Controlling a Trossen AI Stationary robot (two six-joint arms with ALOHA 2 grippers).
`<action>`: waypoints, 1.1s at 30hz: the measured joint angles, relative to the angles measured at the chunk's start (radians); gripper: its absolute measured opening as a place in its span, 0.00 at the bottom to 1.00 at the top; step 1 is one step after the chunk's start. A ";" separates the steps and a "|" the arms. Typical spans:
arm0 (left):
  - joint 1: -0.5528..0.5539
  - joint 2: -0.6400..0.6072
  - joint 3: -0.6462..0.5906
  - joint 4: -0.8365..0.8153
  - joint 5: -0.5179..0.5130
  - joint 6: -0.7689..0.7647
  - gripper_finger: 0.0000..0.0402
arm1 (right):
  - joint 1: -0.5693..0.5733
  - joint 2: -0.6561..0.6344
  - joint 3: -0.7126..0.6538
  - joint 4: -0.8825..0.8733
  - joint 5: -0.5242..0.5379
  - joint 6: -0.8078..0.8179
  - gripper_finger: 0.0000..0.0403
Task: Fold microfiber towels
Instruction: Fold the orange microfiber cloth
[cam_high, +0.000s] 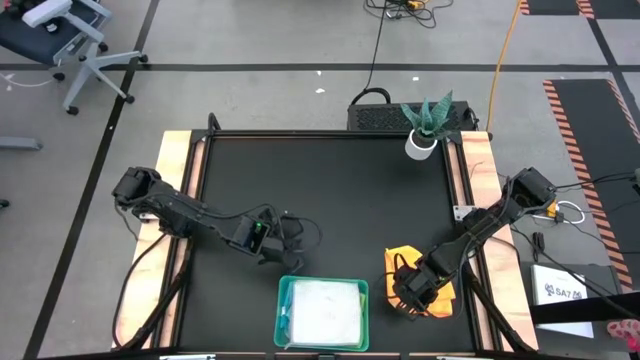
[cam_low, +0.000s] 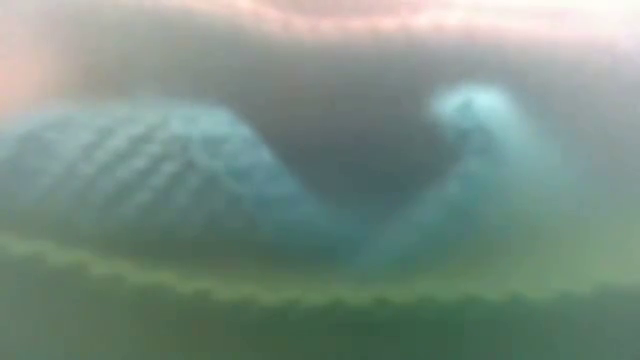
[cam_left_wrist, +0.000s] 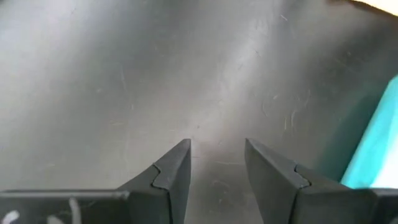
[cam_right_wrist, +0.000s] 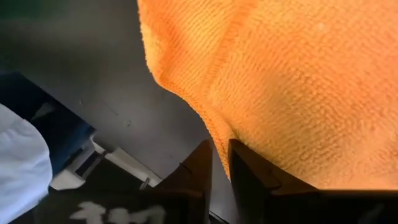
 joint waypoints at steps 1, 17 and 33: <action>0.000 0.000 0.000 0.000 -0.002 -0.007 0.38 | 0.000 0.000 0.000 0.000 0.002 -0.017 0.13; 0.000 0.000 0.000 0.000 -0.069 -0.103 0.38 | -0.021 0.000 0.000 -0.003 0.195 -0.356 0.18; 0.000 0.000 0.000 -0.001 -0.112 -0.169 0.38 | -0.195 -0.192 0.000 0.165 0.142 -0.543 0.09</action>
